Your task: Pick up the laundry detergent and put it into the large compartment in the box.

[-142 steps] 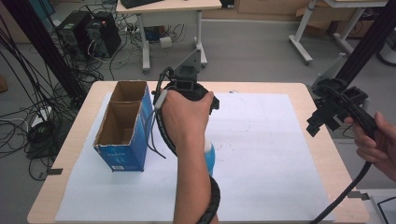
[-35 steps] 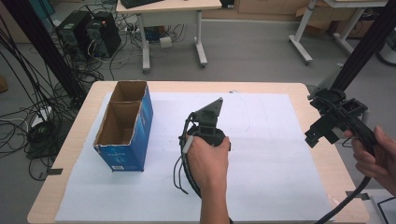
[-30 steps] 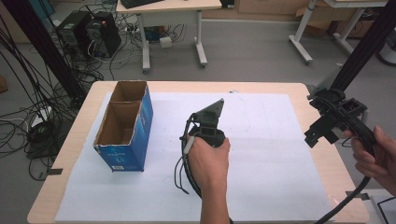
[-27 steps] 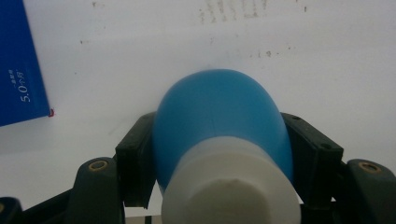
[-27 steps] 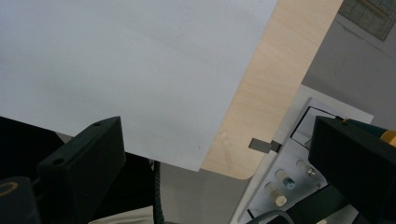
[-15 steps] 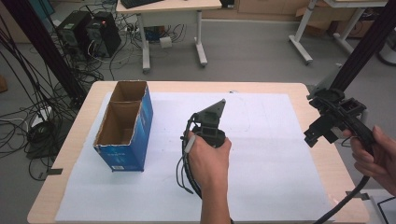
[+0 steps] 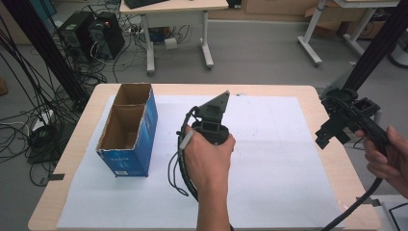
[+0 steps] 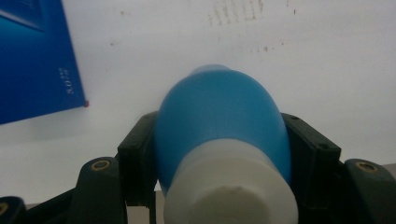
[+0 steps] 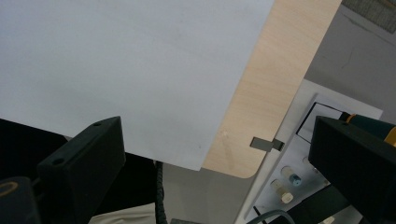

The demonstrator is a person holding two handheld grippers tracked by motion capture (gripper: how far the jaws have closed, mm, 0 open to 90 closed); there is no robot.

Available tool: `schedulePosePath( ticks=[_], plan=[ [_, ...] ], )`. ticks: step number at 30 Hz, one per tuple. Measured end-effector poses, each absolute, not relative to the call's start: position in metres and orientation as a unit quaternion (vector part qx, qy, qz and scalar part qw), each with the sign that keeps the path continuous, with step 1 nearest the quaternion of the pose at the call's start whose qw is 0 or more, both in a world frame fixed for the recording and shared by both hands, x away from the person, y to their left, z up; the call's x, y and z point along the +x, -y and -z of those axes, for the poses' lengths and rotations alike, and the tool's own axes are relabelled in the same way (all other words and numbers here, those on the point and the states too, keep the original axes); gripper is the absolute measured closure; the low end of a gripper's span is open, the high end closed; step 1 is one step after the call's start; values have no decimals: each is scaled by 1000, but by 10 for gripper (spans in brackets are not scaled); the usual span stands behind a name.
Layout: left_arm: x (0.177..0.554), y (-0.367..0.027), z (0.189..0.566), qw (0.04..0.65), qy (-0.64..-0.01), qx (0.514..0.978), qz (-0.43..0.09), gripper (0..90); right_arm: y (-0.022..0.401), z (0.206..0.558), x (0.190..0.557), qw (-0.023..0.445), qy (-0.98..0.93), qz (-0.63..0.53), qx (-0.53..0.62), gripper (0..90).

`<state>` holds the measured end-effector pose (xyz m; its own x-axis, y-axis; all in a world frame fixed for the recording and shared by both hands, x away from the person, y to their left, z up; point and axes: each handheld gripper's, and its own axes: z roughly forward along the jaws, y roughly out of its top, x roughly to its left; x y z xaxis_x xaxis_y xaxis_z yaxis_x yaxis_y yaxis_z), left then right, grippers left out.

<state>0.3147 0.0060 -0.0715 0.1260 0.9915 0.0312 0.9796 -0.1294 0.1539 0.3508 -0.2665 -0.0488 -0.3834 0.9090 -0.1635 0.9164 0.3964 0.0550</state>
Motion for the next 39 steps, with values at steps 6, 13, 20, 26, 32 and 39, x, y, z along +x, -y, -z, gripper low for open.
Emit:
schedulePosePath(
  ticks=[6, 13, 20, 26, 32, 39],
  plan=[
    [310, -21, 34, 52, -666, 740, -73, 366, 268, 43, 352, 77, -831, 21, 550, 36],
    [307, -37, -4, 54, -675, 729, -96, 366, 261, 38, 349, 84, -839, 25, 537, 37],
    [309, -59, -33, 69, -684, 719, -101, 367, 257, 30, 350, 85, -842, 24, 532, 36],
    [318, -73, -51, 69, -688, 714, -110, 367, 253, 27, 353, 80, -849, 20, 523, 37],
    [324, -98, -71, 83, -685, 714, -116, 367, 248, 27, 361, 77, -851, 24, 519, 36],
    [334, -124, -87, 88, -686, 711, -129, 368, 245, 26, 371, 74, -850, 27, 521, 36]
  ],
)
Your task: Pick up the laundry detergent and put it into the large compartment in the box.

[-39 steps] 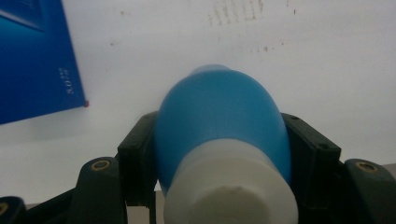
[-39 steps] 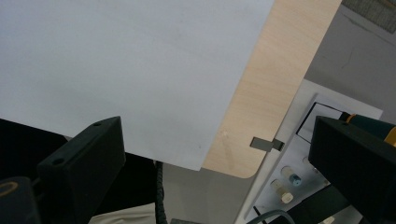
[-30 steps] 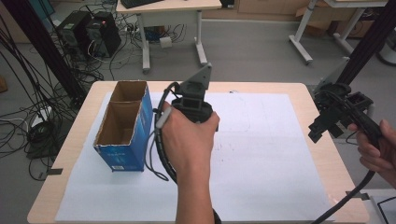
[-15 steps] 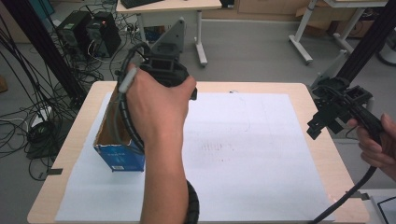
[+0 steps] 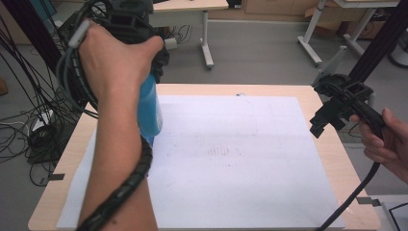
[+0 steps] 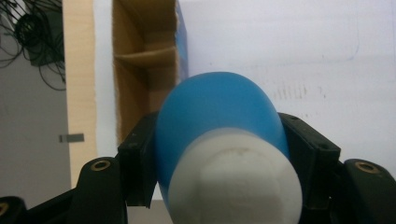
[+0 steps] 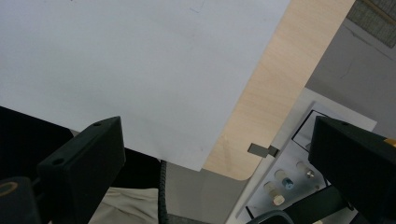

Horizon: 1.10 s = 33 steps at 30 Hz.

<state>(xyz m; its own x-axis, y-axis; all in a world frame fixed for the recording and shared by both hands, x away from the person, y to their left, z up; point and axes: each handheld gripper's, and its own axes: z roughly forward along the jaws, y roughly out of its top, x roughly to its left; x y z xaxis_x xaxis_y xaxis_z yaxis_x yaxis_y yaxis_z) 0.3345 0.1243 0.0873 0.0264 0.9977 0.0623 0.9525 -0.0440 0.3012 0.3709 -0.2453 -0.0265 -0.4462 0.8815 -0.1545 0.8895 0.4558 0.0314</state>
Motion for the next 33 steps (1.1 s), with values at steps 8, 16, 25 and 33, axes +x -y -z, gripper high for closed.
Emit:
schedulePosePath(
  ticks=[8, 16, 25, 33],
  plan=[
    [344, -154, -93, 89, -685, 709, -141, 368, 240, 28, 380, 77, -848, 35, 523, 36],
    [353, -180, -84, 85, -680, 715, -138, 368, 240, 28, 385, 79, -843, 36, 530, 36],
    [364, -198, -59, 72, -680, 718, -130, 368, 235, 30, 390, 79, -841, 41, 534, 36],
    [375, -211, -36, 70, -682, 719, -113, 368, 232, 31, 393, 80, -840, 44, 535, 36]
  ],
)
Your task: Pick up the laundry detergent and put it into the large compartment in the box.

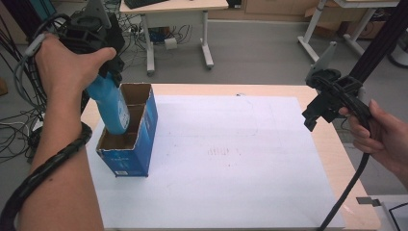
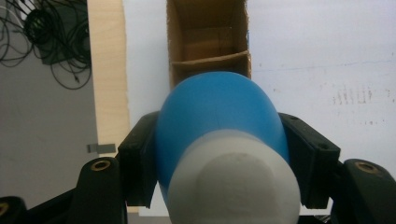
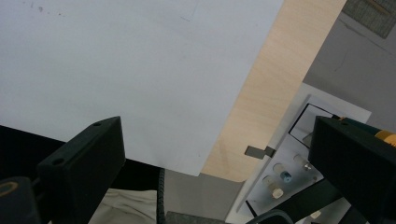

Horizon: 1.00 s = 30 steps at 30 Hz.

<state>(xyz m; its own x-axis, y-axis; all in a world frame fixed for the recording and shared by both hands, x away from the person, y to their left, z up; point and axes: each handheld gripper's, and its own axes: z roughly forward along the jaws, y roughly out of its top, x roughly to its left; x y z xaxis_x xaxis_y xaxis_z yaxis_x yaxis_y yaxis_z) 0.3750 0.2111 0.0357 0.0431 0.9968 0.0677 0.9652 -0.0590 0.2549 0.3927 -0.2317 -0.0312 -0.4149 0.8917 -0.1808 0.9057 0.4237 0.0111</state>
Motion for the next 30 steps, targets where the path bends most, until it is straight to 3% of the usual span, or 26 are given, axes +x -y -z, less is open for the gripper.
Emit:
schedulePosePath(
  ticks=[30],
  plan=[
    [396, -217, 59, 41, -671, 735, -92, 369, 222, 36, 398, 77, -842, 51, 531, 36]
  ],
)
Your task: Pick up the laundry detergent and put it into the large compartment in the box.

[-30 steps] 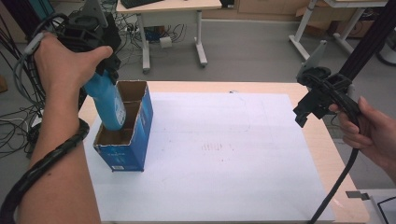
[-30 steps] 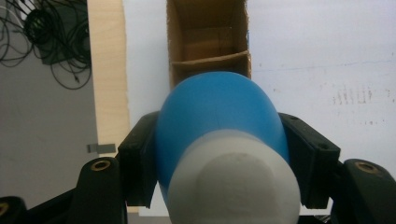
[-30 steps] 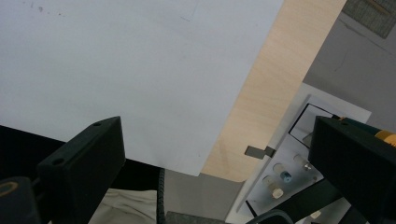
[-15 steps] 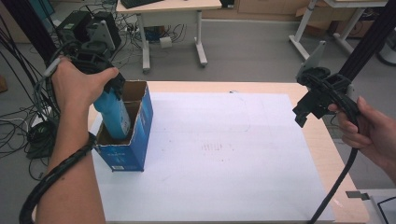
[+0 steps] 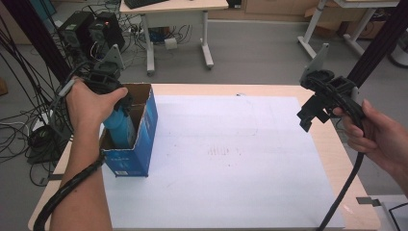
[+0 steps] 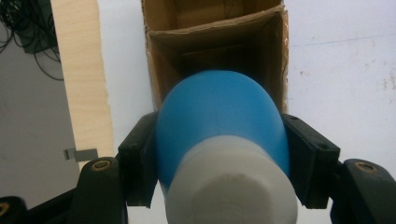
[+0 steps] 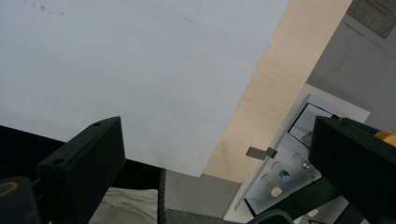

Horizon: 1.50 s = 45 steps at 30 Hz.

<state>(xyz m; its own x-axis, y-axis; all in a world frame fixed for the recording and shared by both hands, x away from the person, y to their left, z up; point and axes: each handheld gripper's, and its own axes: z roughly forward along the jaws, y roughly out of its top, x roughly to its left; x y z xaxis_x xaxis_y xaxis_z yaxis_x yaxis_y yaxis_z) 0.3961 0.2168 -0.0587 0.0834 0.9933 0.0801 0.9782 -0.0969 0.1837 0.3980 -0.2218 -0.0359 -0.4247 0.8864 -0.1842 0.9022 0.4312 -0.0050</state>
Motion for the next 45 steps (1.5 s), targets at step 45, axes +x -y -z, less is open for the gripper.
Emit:
schedulePosePath(
  ticks=[45],
  plan=[
    [418, -198, 124, -4, -657, 749, -91, 371, 225, 45, 412, 64, -843, 56, 532, 36]
  ],
)
